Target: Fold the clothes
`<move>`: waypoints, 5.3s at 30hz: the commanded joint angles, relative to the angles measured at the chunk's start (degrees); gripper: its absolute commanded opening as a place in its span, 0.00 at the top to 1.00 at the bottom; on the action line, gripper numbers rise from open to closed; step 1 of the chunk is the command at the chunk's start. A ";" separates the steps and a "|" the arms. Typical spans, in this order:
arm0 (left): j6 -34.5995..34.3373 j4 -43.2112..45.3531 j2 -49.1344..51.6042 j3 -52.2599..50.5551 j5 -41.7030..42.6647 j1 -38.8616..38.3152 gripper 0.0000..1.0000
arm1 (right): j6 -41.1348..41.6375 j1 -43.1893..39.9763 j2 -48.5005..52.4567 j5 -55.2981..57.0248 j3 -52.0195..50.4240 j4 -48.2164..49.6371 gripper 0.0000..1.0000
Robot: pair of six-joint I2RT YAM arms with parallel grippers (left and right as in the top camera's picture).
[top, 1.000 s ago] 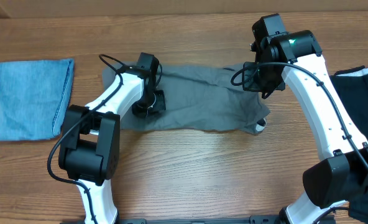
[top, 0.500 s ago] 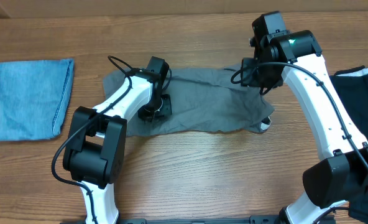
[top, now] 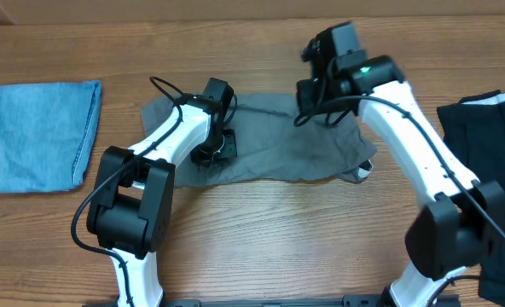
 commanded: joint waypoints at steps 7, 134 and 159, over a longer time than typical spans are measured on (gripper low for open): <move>-0.98 -0.50 4.09 -3.43 2.93 -1.75 0.92 | 3.93 3.80 5.68 -9.75 -10.69 13.53 0.96; 1.60 -3.19 -2.29 11.19 5.25 -1.64 0.96 | 5.53 0.28 -5.35 -14.36 -14.12 3.61 0.96; -1.42 2.32 0.22 6.29 11.26 -7.89 0.96 | 10.12 5.01 -4.31 -12.07 -29.99 23.28 0.96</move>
